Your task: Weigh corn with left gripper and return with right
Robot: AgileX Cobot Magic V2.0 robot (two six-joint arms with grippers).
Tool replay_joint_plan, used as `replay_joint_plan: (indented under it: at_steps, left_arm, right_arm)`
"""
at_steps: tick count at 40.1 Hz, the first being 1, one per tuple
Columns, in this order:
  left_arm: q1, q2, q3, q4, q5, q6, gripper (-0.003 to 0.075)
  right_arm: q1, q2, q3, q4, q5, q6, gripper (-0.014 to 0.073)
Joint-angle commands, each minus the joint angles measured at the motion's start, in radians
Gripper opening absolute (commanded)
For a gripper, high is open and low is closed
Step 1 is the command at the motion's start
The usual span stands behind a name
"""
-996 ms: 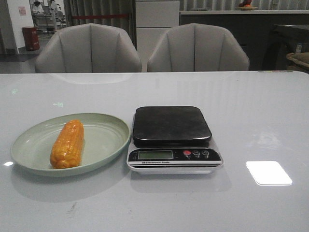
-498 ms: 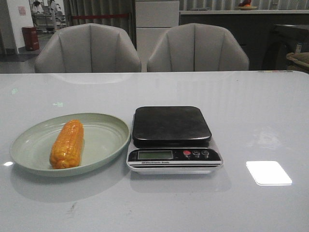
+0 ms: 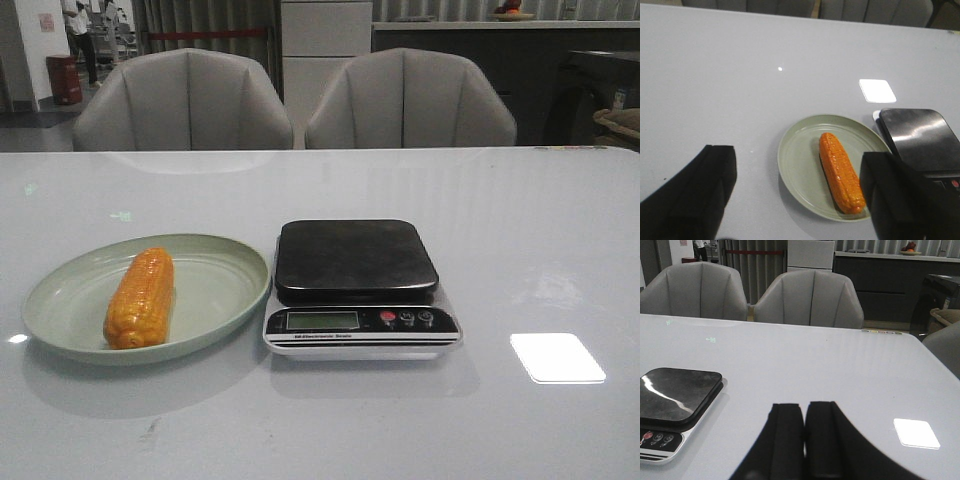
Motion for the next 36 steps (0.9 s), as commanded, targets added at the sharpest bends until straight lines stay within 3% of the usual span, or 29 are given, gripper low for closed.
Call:
replay_joint_plan:
  at_steps: [1, 12, 36]
  left_arm:
    - [-0.052, 0.108, -0.074, -0.020, -0.065, -0.007, 0.0572]
    - [-0.163, 0.404, -0.188, -0.027, -0.067, -0.033, 0.0571]
    - [-0.222, 0.893, -0.364, -0.051, -0.054, -0.092, 0.0571]
  right_arm:
    - [-0.003, -0.020, 0.004, -0.012, -0.084, -0.005, 0.0166]
    - [-0.003, -0.020, 0.004, -0.012, -0.084, -0.005, 0.0166]
    - [-0.003, -0.020, 0.004, -0.012, -0.084, -0.005, 0.0166]
